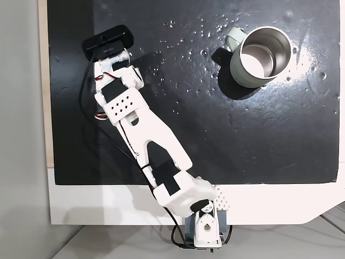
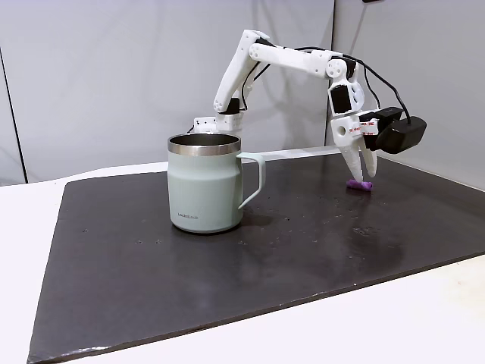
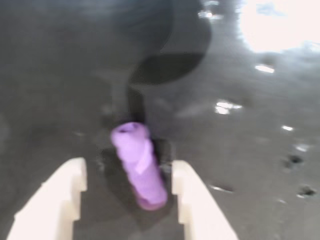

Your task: Grasp a pengrip and put it in the cup.

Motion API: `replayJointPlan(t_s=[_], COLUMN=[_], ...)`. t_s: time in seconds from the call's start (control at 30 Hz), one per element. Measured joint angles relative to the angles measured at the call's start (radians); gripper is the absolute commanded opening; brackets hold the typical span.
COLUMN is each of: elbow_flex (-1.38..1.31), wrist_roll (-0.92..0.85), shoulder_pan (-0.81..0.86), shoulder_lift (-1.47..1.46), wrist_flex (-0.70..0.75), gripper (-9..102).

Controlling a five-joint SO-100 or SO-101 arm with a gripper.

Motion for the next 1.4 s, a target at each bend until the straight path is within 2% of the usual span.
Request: replayJointPlan(t_s=[0.17, 0.3, 0.5, 0.73, 1.03, 1.17, 1.4], elbow_flex=[-0.167, -0.213, -0.216, -0.218, -0.184, -0.287, -0.739], wrist_roll=[-0.035, -0.066, -0.092, -0.100, -0.063, 0.005, 0.083], shoulder_pan=[-0.009, -0.009, 0.000, 0.006, 0.008, 0.017, 0.120], shoulder_lift=[-0.095, -0.132, -0.176, -0.190, -0.172, -0.175, -0.170], wrist_flex=[0.135, 0.186, 0.192, 0.169, 0.152, 0.296, 0.673], gripper=[24, 24, 22, 0, 0, 0, 0])
